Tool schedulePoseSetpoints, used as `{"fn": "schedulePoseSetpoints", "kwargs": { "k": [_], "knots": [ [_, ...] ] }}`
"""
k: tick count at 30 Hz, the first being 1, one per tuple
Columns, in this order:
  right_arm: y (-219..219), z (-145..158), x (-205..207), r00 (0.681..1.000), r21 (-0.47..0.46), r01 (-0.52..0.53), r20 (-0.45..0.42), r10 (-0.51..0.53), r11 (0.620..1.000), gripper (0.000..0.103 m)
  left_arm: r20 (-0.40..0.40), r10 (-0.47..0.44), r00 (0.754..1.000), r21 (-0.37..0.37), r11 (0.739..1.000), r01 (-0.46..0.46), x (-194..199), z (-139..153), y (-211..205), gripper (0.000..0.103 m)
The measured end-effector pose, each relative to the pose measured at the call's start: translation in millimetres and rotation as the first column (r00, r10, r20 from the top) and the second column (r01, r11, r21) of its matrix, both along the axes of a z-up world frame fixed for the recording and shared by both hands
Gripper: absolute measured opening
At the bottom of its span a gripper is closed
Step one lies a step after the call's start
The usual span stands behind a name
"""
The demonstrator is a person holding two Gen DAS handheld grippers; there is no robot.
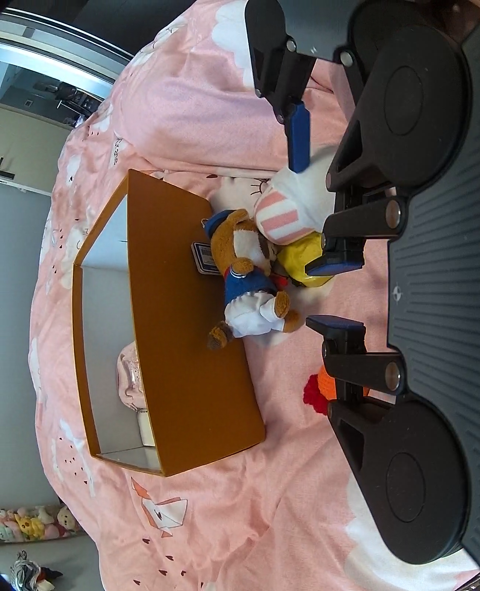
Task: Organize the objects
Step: 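Grasp the white plush toy with the right gripper while the left reaches the brown bear plush, then grasp the brown sailor bear plush with the left gripper while the right lifts the white plush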
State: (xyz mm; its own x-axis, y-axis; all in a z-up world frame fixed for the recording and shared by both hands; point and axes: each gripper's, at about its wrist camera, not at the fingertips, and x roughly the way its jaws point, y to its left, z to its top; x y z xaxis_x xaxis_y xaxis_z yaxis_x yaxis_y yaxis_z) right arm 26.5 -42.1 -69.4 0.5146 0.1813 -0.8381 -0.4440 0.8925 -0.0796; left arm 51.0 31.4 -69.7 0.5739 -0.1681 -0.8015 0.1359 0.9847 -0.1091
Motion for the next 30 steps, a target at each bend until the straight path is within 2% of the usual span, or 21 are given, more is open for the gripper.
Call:
{"fn": "schedulePoseSetpoints", "kwargs": {
  "k": [3,9,13,15,17,21,25,30],
  "knots": [
    [0.2,-9.1,2.7,0.999,-0.039,0.006,-0.031,-0.007,0.999,0.072,0.002,0.002,1.0,0.0,1.0,-0.002,-0.5,0.8,0.2,0.028],
    [1.2,-19.0,6.3,0.999,-0.069,0.0,-0.035,-0.003,0.998,0.077,-0.001,-0.003,1.0,-0.002,1.0,0.003,0.1,-0.3,-0.3,0.028],
    [1.8,-26.5,9.3,1.0,-0.128,0.022,-0.009,-0.024,0.991,0.074,0.004,-0.005,1.0,0.001,1.0,0.005,-0.8,0.2,-0.6,0.028],
    [-4.8,-22.5,11.2,0.999,-0.11,0.045,-0.005,-0.046,0.993,0.068,0.003,-0.006,1.0,-0.001,1.0,0.006,-0.9,0.0,0.0,0.028],
    [-15.6,-19.3,15.7,0.997,-0.082,0.078,-0.023,-0.08,0.994,0.067,0.004,-0.015,1.0,0.004,1.0,0.015,-1.2,-0.2,-1.2,0.028],
    [-40.0,-11.8,23.7,0.986,-0.008,0.15,-0.074,-0.151,0.989,0.064,0.02,-0.1,0.995,0.034,0.995,0.099,-0.1,1.0,-11.1,0.028],
    [-65.9,-5.8,28.8,0.968,0.076,0.228,-0.126,-0.217,0.971,0.058,0.07,-0.226,0.972,0.157,0.964,0.213,4.2,4.2,-26.9,0.031],
    [-98.1,9.6,35.7,0.941,0.256,0.321,-0.192,-0.278,0.912,0.054,0.105,-0.402,0.91,0.333,0.876,0.348,13.8,4.8,-45.2,0.033]
  ]
}}
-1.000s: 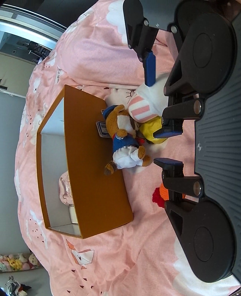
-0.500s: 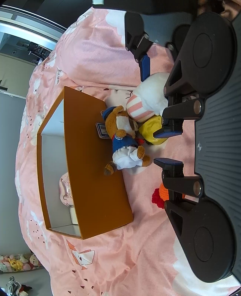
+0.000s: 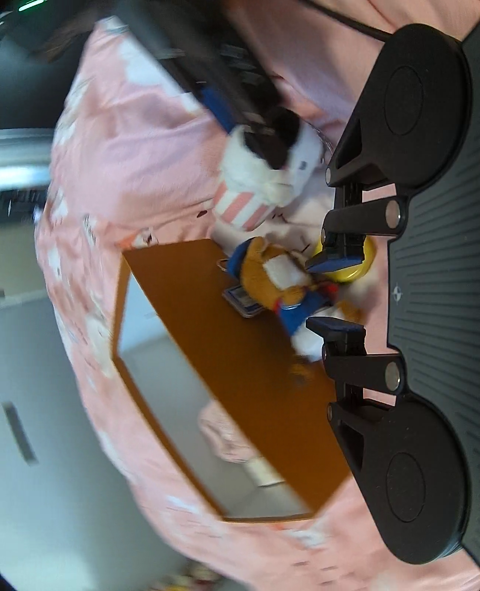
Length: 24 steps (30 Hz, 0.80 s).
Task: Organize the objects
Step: 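Grasp the brown sailor bear plush with the left gripper while the right lifts the white plush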
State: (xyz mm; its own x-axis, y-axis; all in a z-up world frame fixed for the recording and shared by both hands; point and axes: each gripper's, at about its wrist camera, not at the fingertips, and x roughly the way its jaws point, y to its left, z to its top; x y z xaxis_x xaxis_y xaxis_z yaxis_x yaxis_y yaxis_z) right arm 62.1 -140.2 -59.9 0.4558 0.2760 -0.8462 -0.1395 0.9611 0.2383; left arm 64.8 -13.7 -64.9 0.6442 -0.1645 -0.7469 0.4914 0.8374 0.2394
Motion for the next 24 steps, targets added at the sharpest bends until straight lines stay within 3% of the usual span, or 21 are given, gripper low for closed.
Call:
{"fn": "schedulePoseSetpoints", "kwargs": {
  "k": [3,6,10,12,19,24],
  "knots": [
    [-12.3,12.2,6.1,0.998,0.102,0.036,0.045,-0.041,0.994,0.054,0.016,-0.107,0.994,0.068,0.992,0.106,11.0,-2.3,-7.9,0.035],
    [-15.6,8.8,18.5,0.997,0.125,0.049,0.049,-0.056,0.991,0.054,0.011,-0.204,0.979,0.151,0.968,0.2,20.1,-9.8,-17.4,0.038],
    [-25.9,-22.1,34.2,0.995,0.161,0.09,-0.055,-0.083,0.983,0.055,-0.05,-0.309,0.95,0.224,0.923,0.312,32.5,-21.5,-25.2,0.038],
    [-30.7,-32.7,36.6,0.991,0.182,0.113,-0.088,-0.098,0.977,0.056,-0.088,-0.329,0.94,0.251,0.906,0.34,39.7,-27.4,-28.1,0.038],
    [-32.6,-28.5,41.8,0.991,0.177,0.098,-0.103,-0.08,0.979,0.06,-0.194,-0.381,0.904,0.308,0.851,0.425,61.0,-43.7,-36.8,0.043],
    [-35.0,-20.3,37.5,0.994,0.146,0.082,-0.089,-0.07,0.986,0.06,-0.273,-0.357,0.893,0.273,0.861,0.428,74.5,-51.2,-35.0,0.042]
  ]
}}
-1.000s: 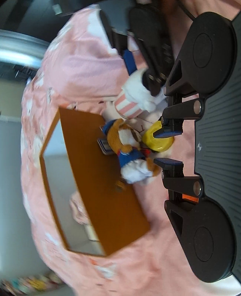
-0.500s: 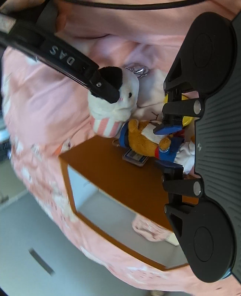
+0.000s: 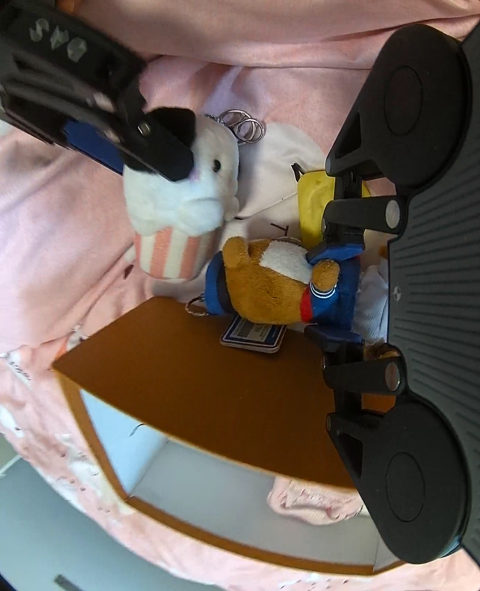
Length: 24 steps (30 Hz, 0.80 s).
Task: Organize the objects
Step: 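Grasp the brown sailor bear plush with the left gripper while the right lifts the white plush, then carry the bear plush with the left gripper while the right carries the white plush into the orange box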
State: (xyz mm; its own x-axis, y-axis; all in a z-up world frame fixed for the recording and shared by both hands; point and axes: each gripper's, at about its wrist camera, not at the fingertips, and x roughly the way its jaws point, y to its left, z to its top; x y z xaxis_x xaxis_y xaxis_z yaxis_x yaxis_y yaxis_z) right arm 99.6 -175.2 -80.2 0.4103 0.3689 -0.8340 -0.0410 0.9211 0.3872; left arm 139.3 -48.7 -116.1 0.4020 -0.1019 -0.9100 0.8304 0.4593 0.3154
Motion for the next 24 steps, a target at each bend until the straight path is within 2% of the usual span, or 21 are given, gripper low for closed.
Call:
{"fn": "schedulePoseSetpoints", "kwargs": {
  "k": [5,9,11,13,15,17,19,21,23,24],
  "knots": [
    [7.8,11.1,-2.7,0.999,-0.059,-0.038,0.034,0.041,0.998,0.061,0.009,0.031,0.999,0.021,0.999,-0.031,-5.2,-7.9,-3.5,0.041],
    [21.9,13.7,-7.9,0.994,-0.149,-0.086,0.059,0.096,0.985,0.064,-0.017,0.137,0.99,-0.04,0.99,-0.137,-3.3,5.9,0.7,0.038],
    [27.9,12.2,-9.7,0.991,-0.182,-0.106,0.066,0.119,0.978,0.064,-0.055,0.217,0.975,-0.103,0.97,-0.222,-1.9,19.2,6.7,0.037],
    [31.0,9.6,-8.9,0.989,-0.188,-0.115,0.069,0.13,0.975,0.064,-0.104,0.306,0.946,-0.166,0.933,-0.32,0.3,29.3,13.0,0.037],
    [31.6,8.1,-8.0,0.988,-0.19,-0.115,0.079,0.132,0.975,0.064,-0.171,0.387,0.906,-0.228,0.879,-0.419,0.7,37.6,21.1,0.036],
    [33.4,7.4,-6.4,0.988,-0.203,-0.111,0.082,0.13,0.973,0.064,-0.242,0.466,0.851,-0.285,0.804,-0.521,-0.1,42.9,30.2,0.036],
    [36.0,7.6,-5.7,0.987,-0.212,-0.114,0.086,0.135,0.971,0.065,-0.333,0.54,0.773,-0.329,0.702,-0.632,-0.7,43.7,40.6,0.036],
    [39.6,8.2,-5.9,0.984,-0.22,-0.126,0.099,0.15,0.967,0.068,-0.417,0.598,0.684,-0.36,0.582,-0.729,-1.1,41.2,52.1,0.036],
    [44.6,8.0,-5.4,0.98,-0.232,-0.137,0.109,0.166,0.963,0.07,-0.46,0.636,0.62,-0.376,0.493,-0.785,-3.2,34.7,58.3,0.036],
    [46.9,6.6,-4.5,0.979,-0.243,-0.143,0.11,0.174,0.959,0.07,-0.475,0.649,0.595,-0.375,0.462,-0.804,-4.2,30.5,61.1,0.036]
  ]
}}
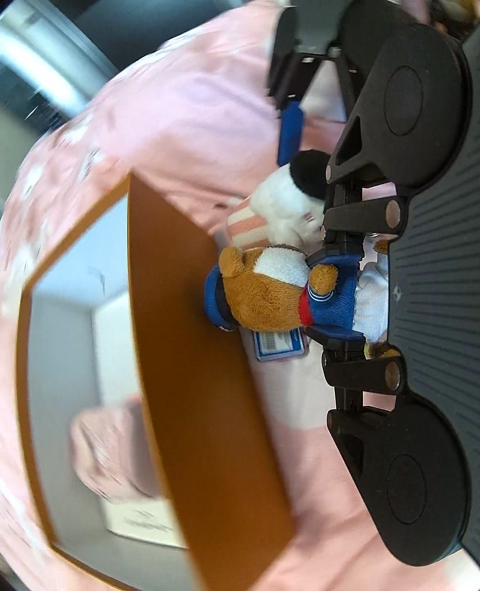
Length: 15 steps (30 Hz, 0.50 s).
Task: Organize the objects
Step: 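Carry the bear plush with the left gripper while the right carries the white plush into the orange box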
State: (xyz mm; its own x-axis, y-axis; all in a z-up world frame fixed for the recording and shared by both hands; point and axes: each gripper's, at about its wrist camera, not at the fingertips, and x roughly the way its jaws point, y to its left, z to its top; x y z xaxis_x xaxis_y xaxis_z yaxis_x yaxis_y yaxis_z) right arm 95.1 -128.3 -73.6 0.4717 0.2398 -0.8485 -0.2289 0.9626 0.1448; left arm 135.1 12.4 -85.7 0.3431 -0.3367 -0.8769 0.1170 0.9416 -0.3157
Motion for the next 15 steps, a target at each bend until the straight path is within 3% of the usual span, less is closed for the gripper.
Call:
{"fn": "schedulePoseSetpoints", "kwargs": {
  "k": [3,6,10,15],
  "knots": [
    [5.0,-6.0,2.4,1.0,-0.045,-0.008,0.005,0.009,0.999,0.069,0.002,0.04,0.999,-0.009,0.999,-0.04,-0.7,-7.8,4.0,0.038],
    [-2.7,-9.4,4.8,1.0,-0.033,0.022,-0.009,-0.022,0.999,0.065,0.068,-0.03,0.997,0.092,0.995,0.024,-3.9,-6.6,-4.4,0.042],
    [-12.9,-12.8,7.4,0.998,0.019,0.05,-0.043,-0.049,0.999,0.065,0.149,-0.184,0.972,0.301,0.944,0.133,-14.4,1.2,-31.8,0.046],
    [-17.4,-15.8,8.5,0.997,0.051,0.058,-0.057,-0.055,0.997,0.065,0.138,-0.313,0.94,0.404,0.884,0.235,-21.9,-7.4,-47.6,0.048]
  ]
}}
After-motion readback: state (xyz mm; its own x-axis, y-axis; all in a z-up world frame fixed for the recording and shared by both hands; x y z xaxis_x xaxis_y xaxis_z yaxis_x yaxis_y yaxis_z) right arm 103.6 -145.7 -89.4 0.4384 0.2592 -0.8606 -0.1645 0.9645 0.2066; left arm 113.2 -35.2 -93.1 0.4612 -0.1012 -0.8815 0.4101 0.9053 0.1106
